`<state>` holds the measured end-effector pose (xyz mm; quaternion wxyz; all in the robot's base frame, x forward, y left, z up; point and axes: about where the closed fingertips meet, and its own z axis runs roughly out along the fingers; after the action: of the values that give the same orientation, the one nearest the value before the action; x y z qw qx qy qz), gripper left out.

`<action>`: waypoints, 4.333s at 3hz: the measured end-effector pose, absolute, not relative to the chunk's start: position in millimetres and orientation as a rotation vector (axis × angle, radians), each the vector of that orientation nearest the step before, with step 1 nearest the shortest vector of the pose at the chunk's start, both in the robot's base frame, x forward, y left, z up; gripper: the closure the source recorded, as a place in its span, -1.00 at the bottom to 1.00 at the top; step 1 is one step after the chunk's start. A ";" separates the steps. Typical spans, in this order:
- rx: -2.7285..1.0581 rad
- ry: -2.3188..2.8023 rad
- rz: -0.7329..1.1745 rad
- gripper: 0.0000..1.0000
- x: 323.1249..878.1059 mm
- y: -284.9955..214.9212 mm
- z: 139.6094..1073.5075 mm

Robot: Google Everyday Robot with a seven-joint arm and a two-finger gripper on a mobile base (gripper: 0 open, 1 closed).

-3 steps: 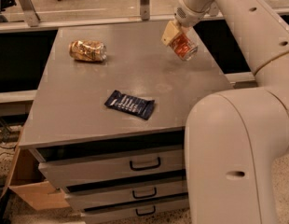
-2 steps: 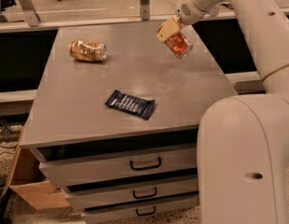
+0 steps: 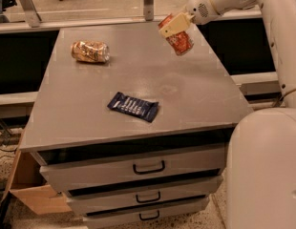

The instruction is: Place coke can upright

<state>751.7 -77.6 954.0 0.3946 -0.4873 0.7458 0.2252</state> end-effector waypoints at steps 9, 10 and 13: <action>-1.173 1.227 0.965 1.00 665.9 -139.0 946.1; -1.152 1.173 0.999 0.65 661.1 -139.6 942.6; -1.111 1.157 1.051 -0.73 642.2 -151.1 922.4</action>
Offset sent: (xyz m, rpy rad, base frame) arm -0.0727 -0.0610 0.0120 0.3852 -0.2151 0.1504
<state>642.2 -151.1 922.4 0.5744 -0.4742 0.4939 0.4486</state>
